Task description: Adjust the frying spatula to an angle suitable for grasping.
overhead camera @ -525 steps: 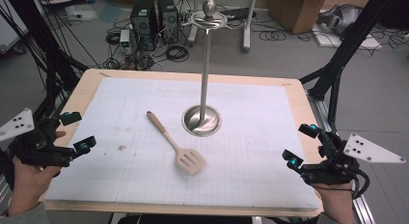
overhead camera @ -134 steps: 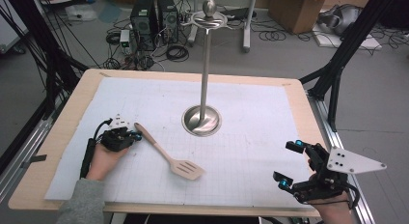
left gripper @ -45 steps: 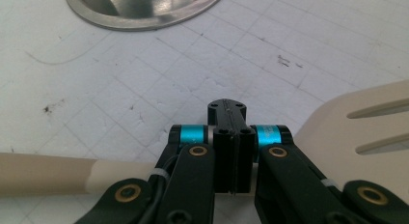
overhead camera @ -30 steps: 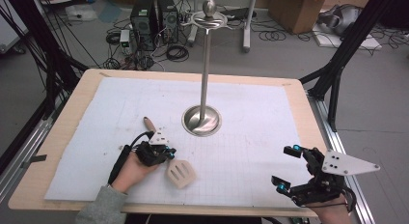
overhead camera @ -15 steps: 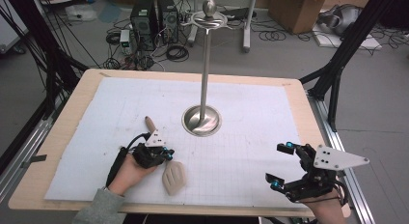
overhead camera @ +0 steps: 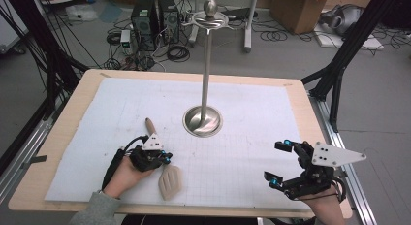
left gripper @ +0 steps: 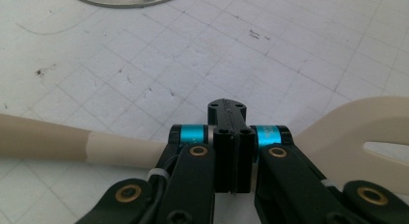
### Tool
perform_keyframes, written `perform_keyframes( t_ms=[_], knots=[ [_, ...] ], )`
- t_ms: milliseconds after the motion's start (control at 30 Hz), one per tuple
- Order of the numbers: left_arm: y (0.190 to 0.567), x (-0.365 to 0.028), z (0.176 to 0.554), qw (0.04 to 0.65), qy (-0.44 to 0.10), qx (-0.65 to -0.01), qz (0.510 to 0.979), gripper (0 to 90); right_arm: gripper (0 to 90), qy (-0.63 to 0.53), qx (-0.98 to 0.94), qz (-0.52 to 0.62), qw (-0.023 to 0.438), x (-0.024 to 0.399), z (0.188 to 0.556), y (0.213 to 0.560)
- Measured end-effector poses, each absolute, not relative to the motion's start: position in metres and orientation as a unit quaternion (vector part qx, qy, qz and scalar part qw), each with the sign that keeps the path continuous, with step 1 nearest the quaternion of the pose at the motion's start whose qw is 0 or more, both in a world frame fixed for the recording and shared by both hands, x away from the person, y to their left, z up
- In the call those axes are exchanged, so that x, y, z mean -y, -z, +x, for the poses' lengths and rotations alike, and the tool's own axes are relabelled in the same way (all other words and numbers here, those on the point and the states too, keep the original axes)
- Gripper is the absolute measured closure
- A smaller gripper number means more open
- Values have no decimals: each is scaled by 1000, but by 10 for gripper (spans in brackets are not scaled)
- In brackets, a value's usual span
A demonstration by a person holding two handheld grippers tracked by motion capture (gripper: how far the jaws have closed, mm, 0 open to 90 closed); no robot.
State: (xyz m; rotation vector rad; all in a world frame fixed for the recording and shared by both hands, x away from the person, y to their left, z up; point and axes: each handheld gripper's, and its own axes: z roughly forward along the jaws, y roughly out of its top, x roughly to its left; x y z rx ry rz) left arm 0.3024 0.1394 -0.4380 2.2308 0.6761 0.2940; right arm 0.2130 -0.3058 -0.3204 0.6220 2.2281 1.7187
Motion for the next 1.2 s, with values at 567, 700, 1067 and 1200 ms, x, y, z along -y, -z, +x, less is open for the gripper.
perform_keyframes(
  t_ms=[567,700,1067,1200],
  knots=[
    [437,-167,294,393,-76,-257,880,897,69,-592,-773,197,112,291,230,320],
    [437,-172,292,394,-72,-262,878,896,69,-596,-771,193,115,289,234,320],
    [438,-181,285,398,-70,-267,875,897,69,-598,-773,185,103,283,241,319],
    [438,-185,283,398,-71,-268,875,897,69,-600,-772,182,103,282,244,318]
  ],
)
